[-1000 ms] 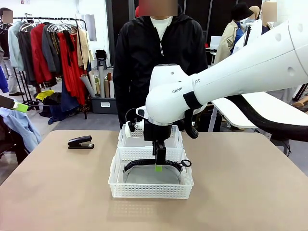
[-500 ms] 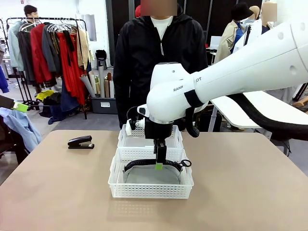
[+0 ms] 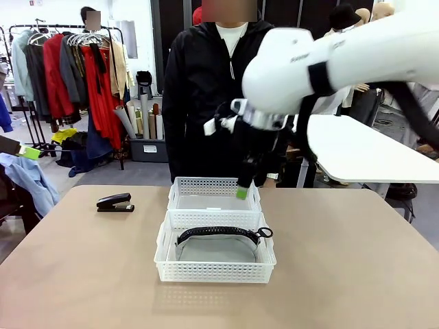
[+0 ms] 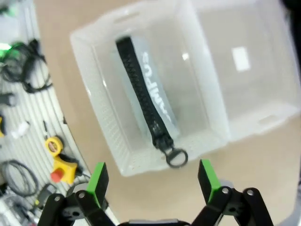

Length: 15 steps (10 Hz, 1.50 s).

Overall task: Distribute items into two baskets.
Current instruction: Pick up the Stapler that the person points to.

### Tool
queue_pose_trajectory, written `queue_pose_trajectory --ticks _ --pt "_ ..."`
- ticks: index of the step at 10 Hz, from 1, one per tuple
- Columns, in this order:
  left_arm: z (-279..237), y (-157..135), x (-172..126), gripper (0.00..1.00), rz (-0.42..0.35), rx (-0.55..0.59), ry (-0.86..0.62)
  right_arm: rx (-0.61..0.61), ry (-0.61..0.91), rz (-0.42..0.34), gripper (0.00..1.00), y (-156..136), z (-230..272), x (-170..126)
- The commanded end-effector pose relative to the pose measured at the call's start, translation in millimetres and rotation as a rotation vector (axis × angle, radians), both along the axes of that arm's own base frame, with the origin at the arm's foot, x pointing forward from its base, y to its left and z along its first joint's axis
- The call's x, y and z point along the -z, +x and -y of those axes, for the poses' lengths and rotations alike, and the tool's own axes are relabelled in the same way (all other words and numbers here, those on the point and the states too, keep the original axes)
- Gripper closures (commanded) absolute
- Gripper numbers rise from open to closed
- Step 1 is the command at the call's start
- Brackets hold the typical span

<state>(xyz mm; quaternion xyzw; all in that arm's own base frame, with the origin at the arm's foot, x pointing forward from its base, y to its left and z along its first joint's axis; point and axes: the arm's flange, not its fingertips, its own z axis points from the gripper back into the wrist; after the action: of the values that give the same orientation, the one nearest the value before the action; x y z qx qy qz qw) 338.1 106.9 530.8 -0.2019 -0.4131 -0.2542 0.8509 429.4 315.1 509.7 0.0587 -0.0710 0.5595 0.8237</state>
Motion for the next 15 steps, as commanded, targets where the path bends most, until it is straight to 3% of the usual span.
queue_pose_trajectory --ticks 1,3,5,8,10,13,15 --pt "0 0 0 0.00 0.011 0.010 -0.011 0.172 0.042 -0.002 0.00 -18 44 -14" --pt "0 0 0 0.00 0.011 0.010 -0.011 0.265 0.116 -0.046 0.00 -28 89 -24" --pt "0 0 0 0.00 0.011 0.010 -0.011 0.328 0.179 -0.035 0.00 -56 134 -34" --pt "0 0 0 0.00 0.011 0.010 -0.011 0.432 0.292 -0.024 0.00 -70 227 -29" --pt "0 0 0 0.00 0.011 0.010 -0.011 0.441 0.373 -0.008 0.00 -82 270 -27" --pt "0 0 0 0.00 0.011 0.010 -0.011 0.452 0.369 -0.012 0.00 -70 315 -14" --pt "0 0 0 0.00 0.011 0.010 -0.011 0.468 0.470 0.001 0.00 -78 352 -5"
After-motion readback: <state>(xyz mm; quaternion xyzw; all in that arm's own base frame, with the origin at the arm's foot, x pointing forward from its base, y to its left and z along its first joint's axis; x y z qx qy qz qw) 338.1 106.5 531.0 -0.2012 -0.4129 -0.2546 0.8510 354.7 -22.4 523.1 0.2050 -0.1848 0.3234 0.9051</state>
